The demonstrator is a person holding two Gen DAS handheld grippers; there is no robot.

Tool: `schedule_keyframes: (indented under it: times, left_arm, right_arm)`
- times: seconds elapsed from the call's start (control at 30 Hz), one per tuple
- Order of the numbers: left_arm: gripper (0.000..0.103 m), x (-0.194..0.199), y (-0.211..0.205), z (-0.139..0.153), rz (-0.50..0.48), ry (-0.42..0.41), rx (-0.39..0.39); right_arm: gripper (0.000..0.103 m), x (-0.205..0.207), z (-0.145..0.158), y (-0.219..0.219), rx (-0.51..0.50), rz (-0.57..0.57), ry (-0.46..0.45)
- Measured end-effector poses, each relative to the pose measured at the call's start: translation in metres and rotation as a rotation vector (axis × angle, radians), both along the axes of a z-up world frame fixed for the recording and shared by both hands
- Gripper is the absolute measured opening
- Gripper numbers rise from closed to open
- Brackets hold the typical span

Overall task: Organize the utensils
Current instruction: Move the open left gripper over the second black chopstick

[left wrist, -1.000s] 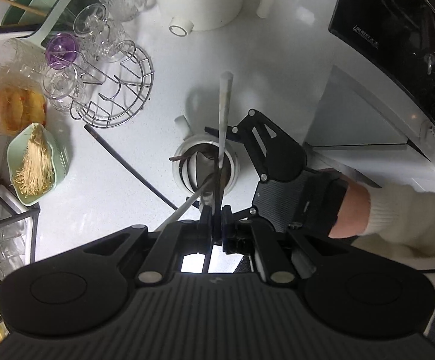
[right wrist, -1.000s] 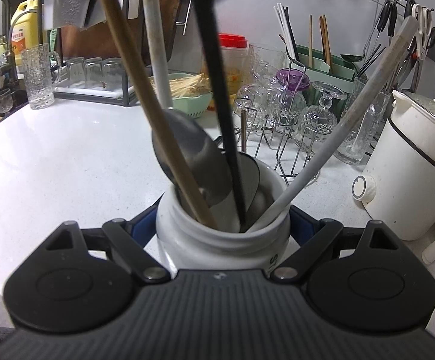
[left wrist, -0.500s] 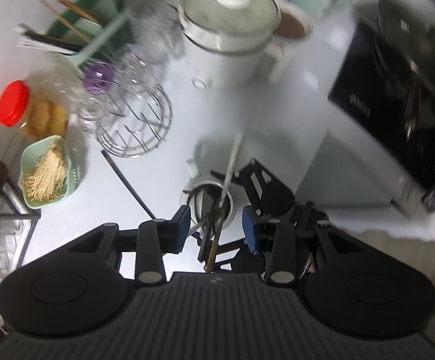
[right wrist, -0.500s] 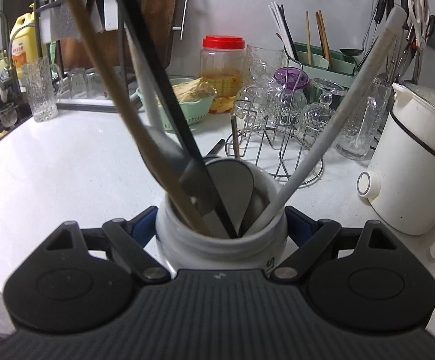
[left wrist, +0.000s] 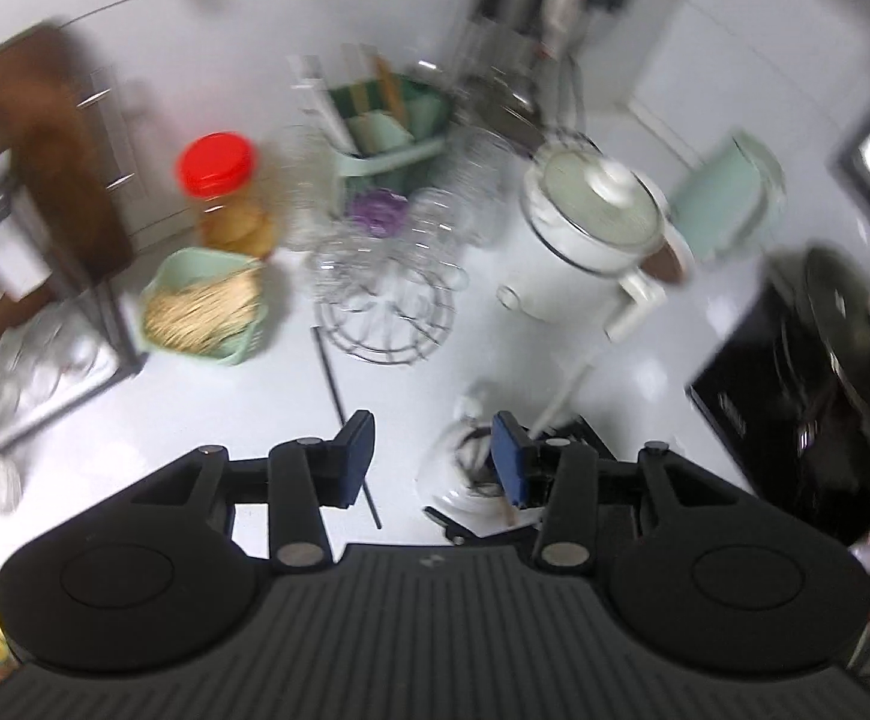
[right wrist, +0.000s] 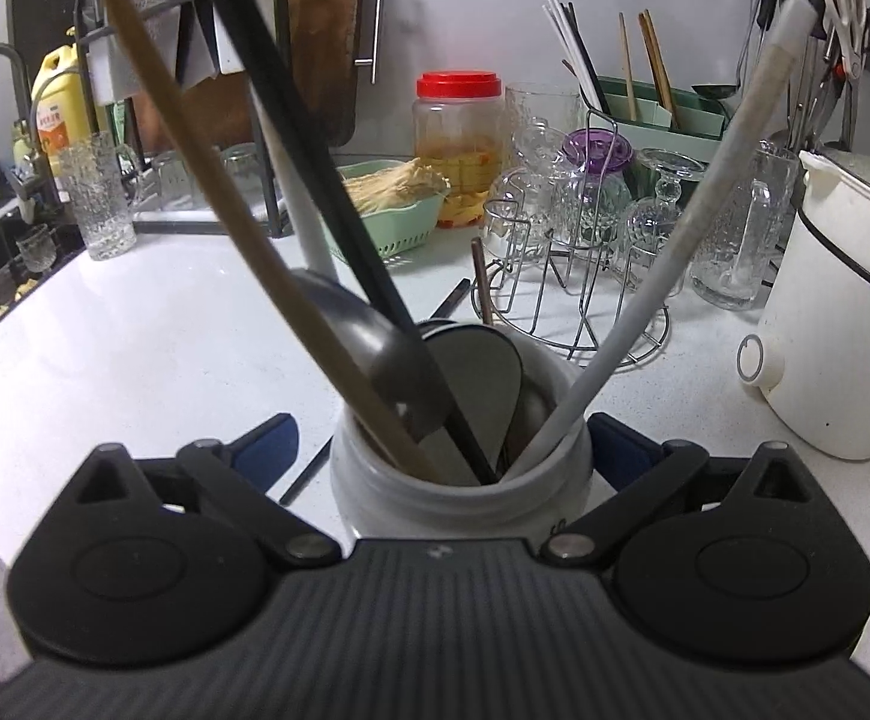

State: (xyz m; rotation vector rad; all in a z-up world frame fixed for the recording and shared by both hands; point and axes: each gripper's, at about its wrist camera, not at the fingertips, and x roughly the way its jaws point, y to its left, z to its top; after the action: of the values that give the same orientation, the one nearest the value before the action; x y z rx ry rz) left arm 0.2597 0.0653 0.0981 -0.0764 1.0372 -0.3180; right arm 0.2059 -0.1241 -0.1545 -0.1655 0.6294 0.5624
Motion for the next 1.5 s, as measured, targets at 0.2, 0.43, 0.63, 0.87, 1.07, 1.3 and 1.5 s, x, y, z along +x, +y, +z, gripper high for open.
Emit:
schedule_keyframes:
  times: [0.2,0.43,0.63,0.87,1.07,1.3,1.5]
  left_arm:
    - [0.049,-0.030,0.041,-0.012,0.112,-0.088,-0.032]
    - [0.049,-0.053,0.071,-0.072,0.250,-0.044,-0.119]
    - [0.048,-0.061,0.081,-0.140,0.351,0.015,-0.192]
    - [0.048,-0.046,0.071,-0.214,0.385,0.092,-0.265]
    - [0.044,-0.023,0.051,-0.264,0.335,0.128,-0.264]
    - [0.035,0.004,0.020,-0.295,0.260,0.111,-0.166]
    - [0.032,0.020,0.006,-0.303,0.197,0.102,-0.076]
  right_arm:
    - [0.102,-0.008,0.003,-0.006,0.024,-0.010,-0.004]
    - [0.095,-0.013,0.002,-0.008,0.025,-0.028,-0.028]
    - [0.089,-0.012,0.003,-0.010,0.008,-0.019,-0.031]
    - [0.089,-0.010,0.002,-0.013,0.015,0.000,-0.030]
    - [0.089,-0.007,0.003,-0.015,0.001,-0.025,-0.029]
    - [0.089,-0.006,0.003,-0.015,-0.002,-0.036,-0.034]
    - [0.089,-0.008,0.004,-0.011,-0.009,-0.057,-0.033]
